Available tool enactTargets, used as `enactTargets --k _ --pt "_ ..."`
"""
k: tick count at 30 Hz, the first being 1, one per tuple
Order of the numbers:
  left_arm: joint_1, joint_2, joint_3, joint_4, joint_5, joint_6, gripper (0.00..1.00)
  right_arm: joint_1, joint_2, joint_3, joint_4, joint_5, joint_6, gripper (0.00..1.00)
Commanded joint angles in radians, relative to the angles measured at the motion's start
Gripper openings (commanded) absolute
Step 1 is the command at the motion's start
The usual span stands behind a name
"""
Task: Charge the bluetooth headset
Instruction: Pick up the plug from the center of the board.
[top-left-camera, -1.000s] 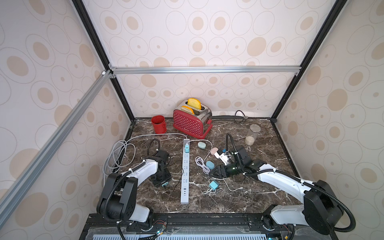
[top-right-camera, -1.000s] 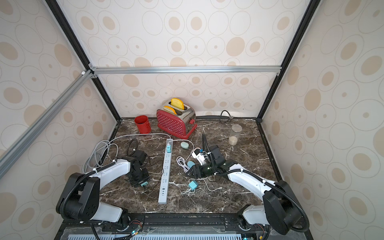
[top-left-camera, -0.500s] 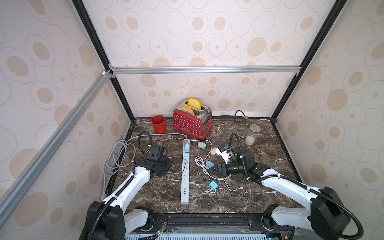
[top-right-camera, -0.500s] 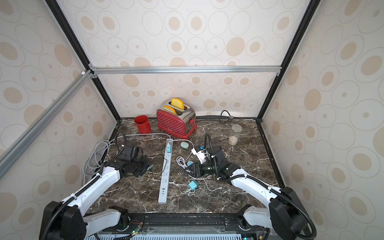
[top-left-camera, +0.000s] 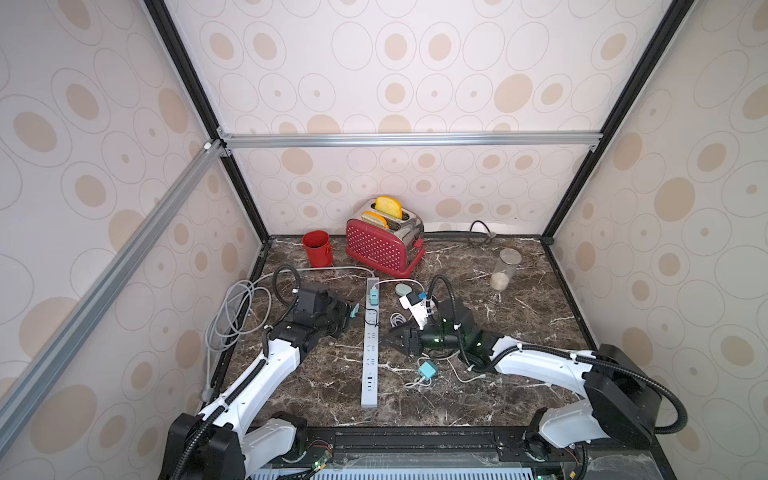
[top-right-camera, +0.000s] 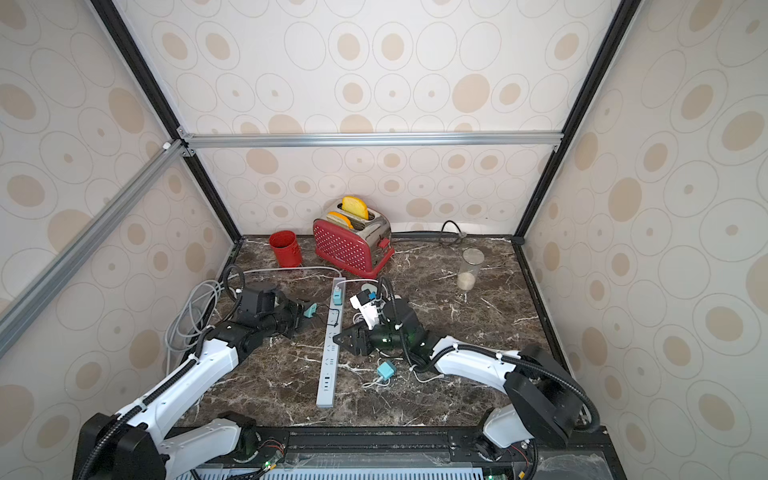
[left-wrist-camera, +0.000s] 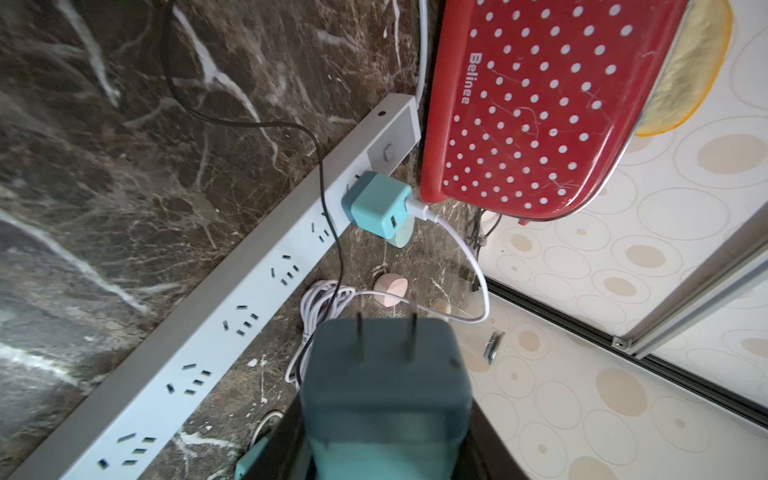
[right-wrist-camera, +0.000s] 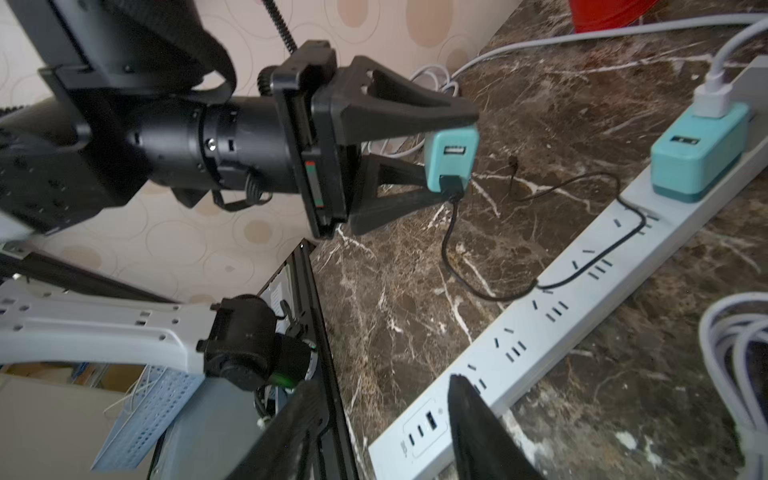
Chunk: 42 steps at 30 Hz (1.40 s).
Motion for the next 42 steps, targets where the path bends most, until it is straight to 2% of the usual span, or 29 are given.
enactTargets --k 1,5,9,13,17,21,24,31,42 --pt "-0.008 -0.021 0.016 0.048 0.034 -0.068 0.29 0.0 0.046 0.076 0.082 0.081 0.034 0.52" --pt "-0.009 -0.024 0.021 0.038 0.061 -0.057 0.28 0.001 0.084 0.12 0.103 0.123 -0.009 0.46" --pt "-0.01 -0.027 0.017 0.039 0.075 -0.057 0.28 0.0 0.123 0.207 -0.002 0.083 -0.081 0.47" --pt "-0.011 -0.022 0.016 0.045 0.092 -0.052 0.28 0.0 0.158 0.23 -0.012 0.065 -0.057 0.52" --pt "-0.01 -0.018 0.021 0.047 0.101 -0.045 0.28 0.002 0.187 0.238 -0.027 0.067 -0.062 0.53" --pt "-0.011 -0.023 0.016 0.051 0.105 -0.054 0.28 0.001 0.217 0.25 -0.025 0.066 -0.068 0.5" --pt "-0.011 -0.019 0.017 0.05 0.114 -0.054 0.28 0.001 0.237 0.266 -0.023 0.058 -0.088 0.44" --pt "-0.018 0.0 0.018 0.055 0.126 -0.046 0.28 0.002 0.272 0.31 -0.019 0.033 -0.112 0.45" --pt "-0.021 0.013 0.011 0.076 0.149 -0.055 0.28 0.002 0.342 0.372 -0.035 0.043 -0.06 0.45"
